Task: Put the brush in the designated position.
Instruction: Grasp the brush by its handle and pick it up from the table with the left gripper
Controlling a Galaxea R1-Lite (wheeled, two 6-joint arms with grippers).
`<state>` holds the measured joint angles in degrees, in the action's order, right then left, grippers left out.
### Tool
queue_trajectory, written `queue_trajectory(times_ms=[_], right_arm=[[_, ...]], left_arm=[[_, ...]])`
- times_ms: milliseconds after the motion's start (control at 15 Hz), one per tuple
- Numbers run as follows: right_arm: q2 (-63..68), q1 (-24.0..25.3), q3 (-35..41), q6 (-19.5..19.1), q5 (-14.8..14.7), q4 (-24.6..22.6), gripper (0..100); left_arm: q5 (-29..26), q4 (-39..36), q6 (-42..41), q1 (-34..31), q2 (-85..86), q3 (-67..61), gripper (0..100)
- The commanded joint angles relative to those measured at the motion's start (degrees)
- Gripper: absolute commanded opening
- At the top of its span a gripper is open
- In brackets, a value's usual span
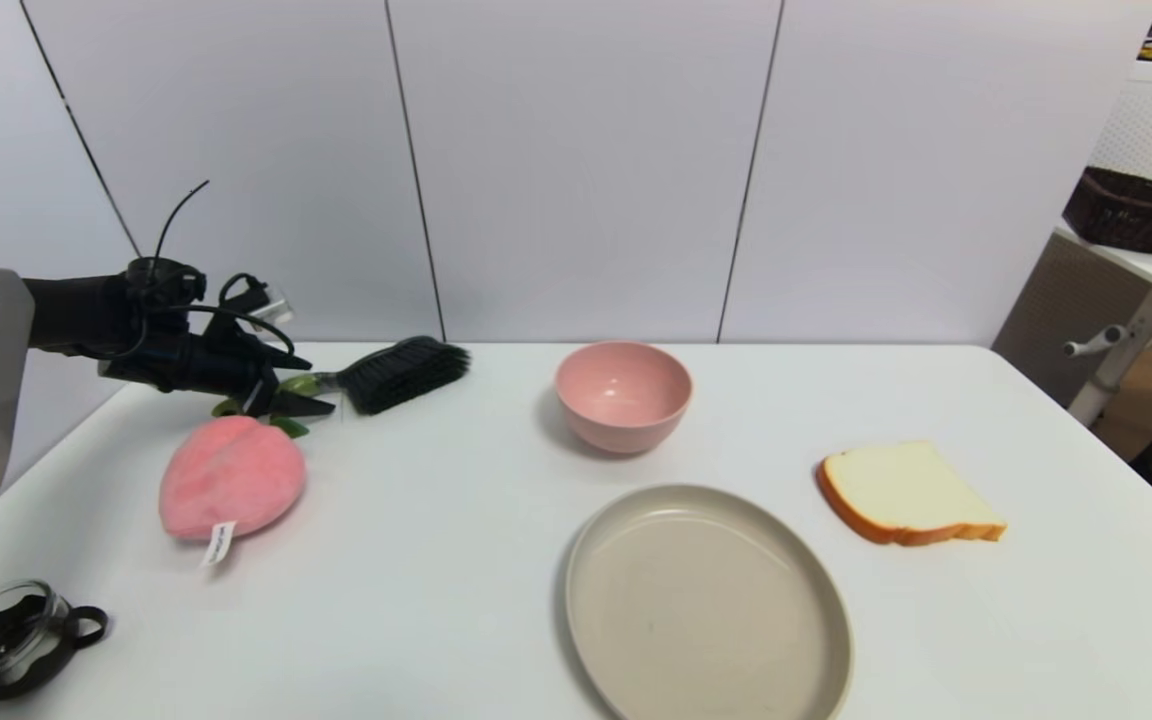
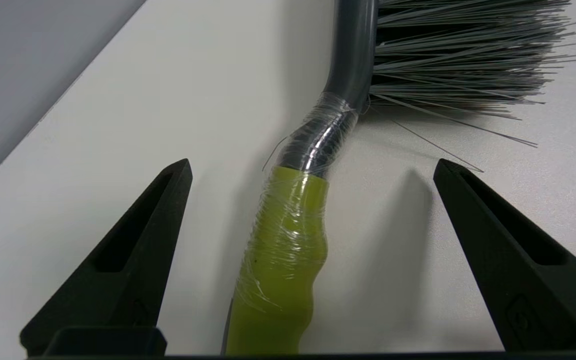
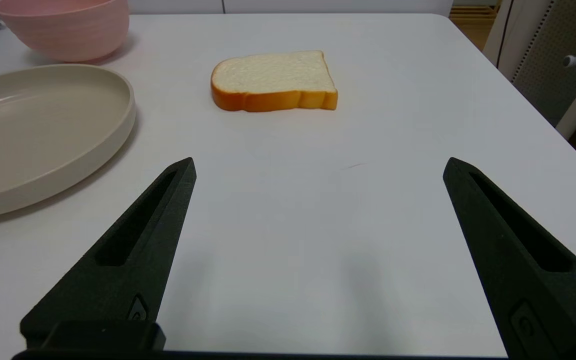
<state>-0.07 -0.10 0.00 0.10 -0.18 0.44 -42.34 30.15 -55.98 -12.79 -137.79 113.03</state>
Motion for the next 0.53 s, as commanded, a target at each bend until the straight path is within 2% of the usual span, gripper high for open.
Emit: queue_trajectory(times_ms=[67, 200, 533], right_arm=[[0.1, 0.0, 0.1, 0.0, 0.0, 0.0, 100], [0.1, 0.0, 0.1, 0.0, 0.0, 0.0, 100], [0.1, 0.0, 0.1, 0.0, 0.0, 0.0, 100]], left_arm=[[-0.2, 1.8, -0.4, 0.0, -0.9, 0.0, 0], [-0.1, 4.0, -0.5, 0.0, -0.9, 0.0, 0], [-0.1, 3.6, -0.4, 0.0, 0.0, 0.0, 0]])
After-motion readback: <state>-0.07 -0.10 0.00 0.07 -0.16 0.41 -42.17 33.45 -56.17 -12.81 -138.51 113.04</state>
